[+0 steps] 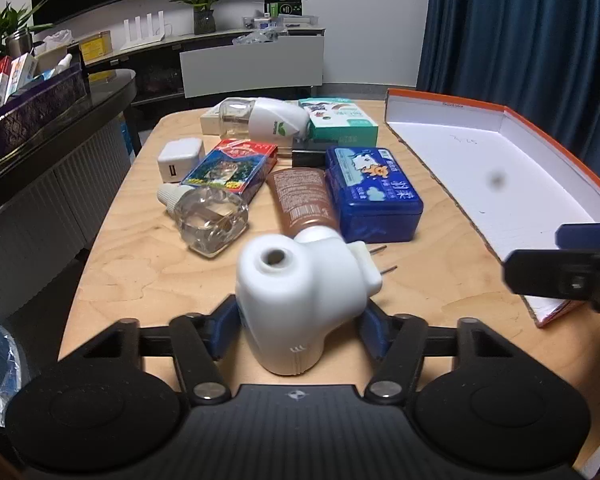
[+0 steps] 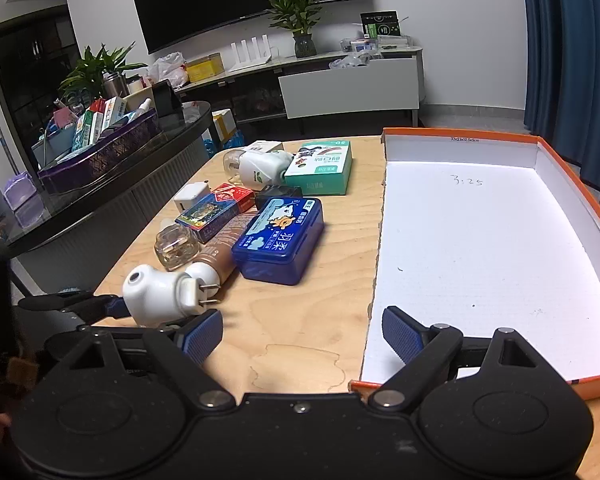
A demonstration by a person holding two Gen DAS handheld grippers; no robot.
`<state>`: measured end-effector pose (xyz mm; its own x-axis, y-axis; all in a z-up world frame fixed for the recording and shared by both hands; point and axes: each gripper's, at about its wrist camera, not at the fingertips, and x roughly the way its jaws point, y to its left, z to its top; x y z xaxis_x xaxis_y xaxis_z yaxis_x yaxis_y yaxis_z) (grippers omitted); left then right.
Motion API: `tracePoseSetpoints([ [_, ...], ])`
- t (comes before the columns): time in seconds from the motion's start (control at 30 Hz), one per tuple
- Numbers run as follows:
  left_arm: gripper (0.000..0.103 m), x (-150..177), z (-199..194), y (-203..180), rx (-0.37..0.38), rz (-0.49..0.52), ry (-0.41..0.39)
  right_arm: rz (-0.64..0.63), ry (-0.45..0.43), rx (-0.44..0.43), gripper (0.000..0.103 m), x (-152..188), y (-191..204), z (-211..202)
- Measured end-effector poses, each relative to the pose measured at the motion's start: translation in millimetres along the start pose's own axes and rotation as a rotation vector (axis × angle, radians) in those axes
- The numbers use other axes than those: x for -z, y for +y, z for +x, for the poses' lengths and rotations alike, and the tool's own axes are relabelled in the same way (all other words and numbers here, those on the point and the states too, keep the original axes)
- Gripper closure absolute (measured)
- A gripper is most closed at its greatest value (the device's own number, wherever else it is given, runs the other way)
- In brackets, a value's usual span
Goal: Organize rigid objects
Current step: 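Grasp the white diffuser with the left tool while the right tool grasps the blue tin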
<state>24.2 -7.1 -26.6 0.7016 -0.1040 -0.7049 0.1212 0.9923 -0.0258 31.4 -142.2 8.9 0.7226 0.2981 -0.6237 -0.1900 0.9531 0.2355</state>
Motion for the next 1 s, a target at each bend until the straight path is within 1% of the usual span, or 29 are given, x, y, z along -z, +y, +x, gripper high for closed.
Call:
tracePoseSetpoints([
  [0.07, 0.042, 2, -3, 1, 0.022, -0.005, -0.008, 0.008, 0.002, -0.006, 0.001, -3, -1, 2],
  [0.2, 0.042, 3, -17, 6, 0.018, -0.037, -0.011, 0.014, 0.009, -0.020, 0.001, -19, 1, 12],
  [0.3, 0.042, 0, -27, 13, -0.011, -0.072, -0.030, 0.039, 0.032, -0.037, 0.001, -40, 4, 32],
  [0.43, 0.042, -7, -33, 24, -0.052, -0.105, -0.074, 0.070, 0.073, -0.033, 0.001, -64, 13, 70],
  [0.6, 0.042, -11, -32, 37, -0.042, -0.158, -0.082, 0.068, 0.148, 0.033, 0.001, -79, 24, 120],
  [0.7, 0.042, -12, -32, 44, -0.037, -0.181, -0.085, 0.016, 0.174, 0.122, 0.003, -80, 27, 134],
  [0.77, 0.042, -13, -32, 48, -0.043, -0.183, -0.093, 0.042, 0.183, 0.164, 0.006, -81, 17, 135],
  [0.83, 0.042, -16, -31, 49, -0.042, -0.187, -0.093, 0.072, 0.215, 0.183, 0.010, -80, 6, 141],
  [0.87, 0.042, -17, -30, 48, -0.044, -0.181, -0.095, 0.054, 0.205, 0.178, 0.012, -80, 4, 141],
  [0.9, 0.042, -18, -28, 48, -0.049, -0.172, -0.097, 0.031, 0.210, 0.169, 0.017, -80, 5, 141],
  [0.93, 0.042, -20, -27, 47, -0.049, -0.168, -0.094, 0.001, 0.207, 0.163, 0.028, -80, 6, 141],
  [1.0, 0.042, -25, -26, 44, -0.045, -0.164, -0.093, -0.026, 0.201, 0.151, 0.028, -82, 6, 136],
])
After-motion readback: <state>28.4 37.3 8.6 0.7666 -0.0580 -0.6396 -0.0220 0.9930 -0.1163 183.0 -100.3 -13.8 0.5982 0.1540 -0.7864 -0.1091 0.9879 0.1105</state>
